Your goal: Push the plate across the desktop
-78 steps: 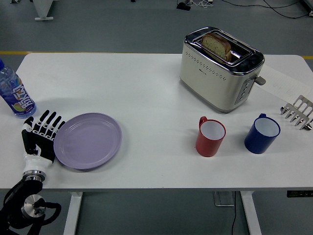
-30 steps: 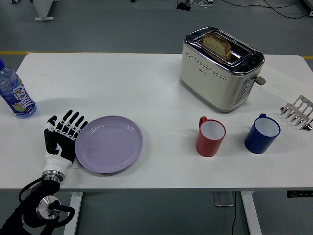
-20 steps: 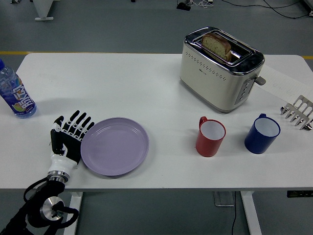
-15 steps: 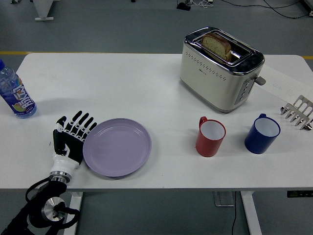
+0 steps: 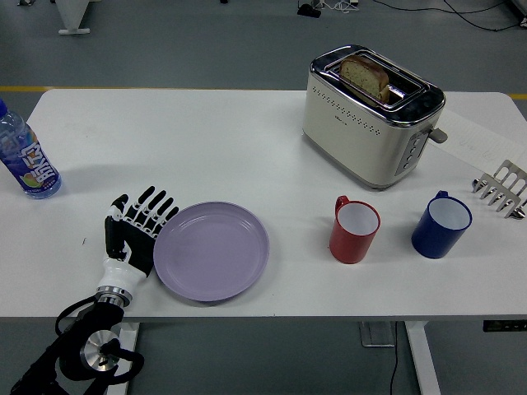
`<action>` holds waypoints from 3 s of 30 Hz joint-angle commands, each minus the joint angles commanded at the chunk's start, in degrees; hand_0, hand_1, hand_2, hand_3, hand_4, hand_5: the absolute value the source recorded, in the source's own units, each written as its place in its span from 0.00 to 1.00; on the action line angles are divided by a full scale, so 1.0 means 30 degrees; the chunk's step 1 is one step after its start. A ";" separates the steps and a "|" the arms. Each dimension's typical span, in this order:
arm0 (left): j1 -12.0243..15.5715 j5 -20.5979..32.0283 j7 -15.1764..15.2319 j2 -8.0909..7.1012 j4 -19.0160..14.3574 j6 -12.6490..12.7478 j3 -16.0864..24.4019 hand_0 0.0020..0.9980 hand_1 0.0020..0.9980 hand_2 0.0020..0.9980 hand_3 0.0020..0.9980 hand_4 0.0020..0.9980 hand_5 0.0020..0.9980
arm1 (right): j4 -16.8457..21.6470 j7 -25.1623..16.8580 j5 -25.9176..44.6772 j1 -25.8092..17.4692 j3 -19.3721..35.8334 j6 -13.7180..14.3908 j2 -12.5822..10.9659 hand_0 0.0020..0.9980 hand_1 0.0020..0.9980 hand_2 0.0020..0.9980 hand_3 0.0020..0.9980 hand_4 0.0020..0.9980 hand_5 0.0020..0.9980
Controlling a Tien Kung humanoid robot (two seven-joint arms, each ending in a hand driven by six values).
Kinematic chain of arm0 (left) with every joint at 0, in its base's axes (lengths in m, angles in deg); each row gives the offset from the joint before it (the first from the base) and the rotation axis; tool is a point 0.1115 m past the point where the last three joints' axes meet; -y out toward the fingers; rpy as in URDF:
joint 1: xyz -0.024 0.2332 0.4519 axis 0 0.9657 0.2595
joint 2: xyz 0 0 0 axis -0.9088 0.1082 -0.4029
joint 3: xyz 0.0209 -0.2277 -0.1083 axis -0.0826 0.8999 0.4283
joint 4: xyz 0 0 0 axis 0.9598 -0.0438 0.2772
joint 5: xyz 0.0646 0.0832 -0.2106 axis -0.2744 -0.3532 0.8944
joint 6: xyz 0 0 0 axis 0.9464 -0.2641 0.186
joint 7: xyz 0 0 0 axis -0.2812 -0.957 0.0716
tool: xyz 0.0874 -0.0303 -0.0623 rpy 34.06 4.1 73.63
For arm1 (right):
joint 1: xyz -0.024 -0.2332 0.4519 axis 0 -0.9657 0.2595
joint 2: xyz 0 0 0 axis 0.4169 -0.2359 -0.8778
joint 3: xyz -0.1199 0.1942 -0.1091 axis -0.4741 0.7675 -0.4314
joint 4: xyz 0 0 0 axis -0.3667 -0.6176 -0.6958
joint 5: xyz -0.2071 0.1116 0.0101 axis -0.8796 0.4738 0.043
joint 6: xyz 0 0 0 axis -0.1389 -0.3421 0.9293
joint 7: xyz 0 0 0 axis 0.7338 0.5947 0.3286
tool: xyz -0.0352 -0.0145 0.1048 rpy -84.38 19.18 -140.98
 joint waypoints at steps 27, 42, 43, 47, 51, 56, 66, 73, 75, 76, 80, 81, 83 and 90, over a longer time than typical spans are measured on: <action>-0.0554 0.0766 0.0049 0.0000 -0.0042 -0.0093 -0.1755 0.74 0.74 0.69 0.65 0.50 1.00 | 0.0006 0.0062 -0.0270 0.0113 0.0164 0.0071 -0.0064 0.55 0.46 0.58 0.58 0.31 0.45; -0.0775 0.1038 0.0060 0.0000 -0.0050 -0.0125 -0.2628 0.74 0.73 0.69 0.65 0.50 1.00 | 0.0002 0.0068 -0.0326 0.0152 0.0183 0.0049 -0.0056 0.55 0.46 0.58 0.58 0.31 0.44; -0.0787 0.1047 0.0059 0.0000 -0.0056 -0.0125 -0.2660 0.74 0.73 0.69 0.65 0.50 1.00 | 0.0001 0.0068 -0.0331 0.0155 0.0182 0.0046 -0.0058 0.55 0.46 0.58 0.58 0.31 0.44; -0.0819 0.1053 0.0066 0.0000 -0.0058 -0.0116 -0.2635 0.74 0.73 0.69 0.65 0.50 1.00 | 0.0003 0.0078 -0.0347 0.0159 0.0196 0.0047 -0.0056 0.55 0.46 0.57 0.58 0.31 0.44; -0.0856 0.1018 0.0071 0.0000 -0.0062 -0.0088 -0.2353 0.74 0.73 0.69 0.65 0.50 1.00 | 0.0008 0.0097 -0.0391 0.0158 0.0214 0.0047 -0.0050 0.55 0.46 0.57 0.58 0.31 0.44; -0.0895 0.0953 0.0034 0.0000 -0.0112 -0.0028 -0.1676 0.74 0.73 0.69 0.65 0.50 1.00 | 0.0009 0.0108 -0.0452 0.0135 0.0225 0.0023 -0.0052 0.55 0.46 0.57 0.58 0.31 0.44; -0.0573 0.0098 -0.0158 0.0000 -0.0596 0.0391 0.0749 0.74 0.72 0.69 0.65 0.50 1.00 | 0.0010 0.0037 -0.0209 0.0064 0.0104 0.0000 -0.0036 0.55 0.46 0.58 0.58 0.31 0.44; -0.0295 -0.0706 -0.0682 -0.0048 -0.1066 0.0815 0.2991 0.75 0.72 0.69 0.65 0.50 1.00 | 0.0051 0.0089 -0.0194 -0.0047 0.0112 0.0065 0.0012 0.55 0.46 0.57 0.58 0.31 0.44; -0.0253 -0.0808 -0.0919 -0.0265 -0.1233 0.0828 0.3438 0.75 0.72 0.69 0.65 0.50 1.00 | 0.0062 0.0113 -0.0234 -0.0069 0.0128 0.0078 0.0014 0.55 0.46 0.57 0.58 0.31 0.44; -0.0180 -0.0898 -0.1158 -0.0666 -0.1420 0.0829 0.3880 0.75 0.73 0.69 0.66 0.50 1.00 | 0.0071 0.0122 -0.0229 -0.0094 0.0133 0.0095 0.0018 0.55 0.46 0.57 0.58 0.31 0.44; 0.0015 -0.1084 -0.1615 -0.1386 -0.1700 0.0834 0.4648 0.75 0.73 0.69 0.66 0.50 1.00 | 0.0081 0.0126 -0.0193 -0.0122 0.0111 0.0111 0.0015 0.55 0.46 0.57 0.58 0.31 0.44; 0.0061 -0.1118 -0.1724 -0.1555 -0.1738 0.0835 0.4839 0.75 0.73 0.69 0.66 0.50 1.00 | 0.0085 0.0120 -0.0153 -0.0128 0.0090 0.0114 0.0016 0.55 0.46 0.57 0.58 0.31 0.44; 0.0192 -0.1143 -0.1919 -0.1962 -0.1800 0.0830 0.5311 0.76 0.74 0.70 0.67 0.51 1.00 | 0.0086 0.0092 -0.0072 -0.0137 0.0049 0.0118 0.0016 0.55 0.46 0.57 0.58 0.31 0.44; 0.0545 -0.1369 -0.3108 -0.3273 -0.1841 0.0751 0.6630 0.77 0.74 0.71 0.69 0.51 1.00 | 0.0072 0.0047 -0.0002 -0.0133 -0.0017 0.0085 -0.0021 0.55 0.46 0.57 0.58 0.31 0.44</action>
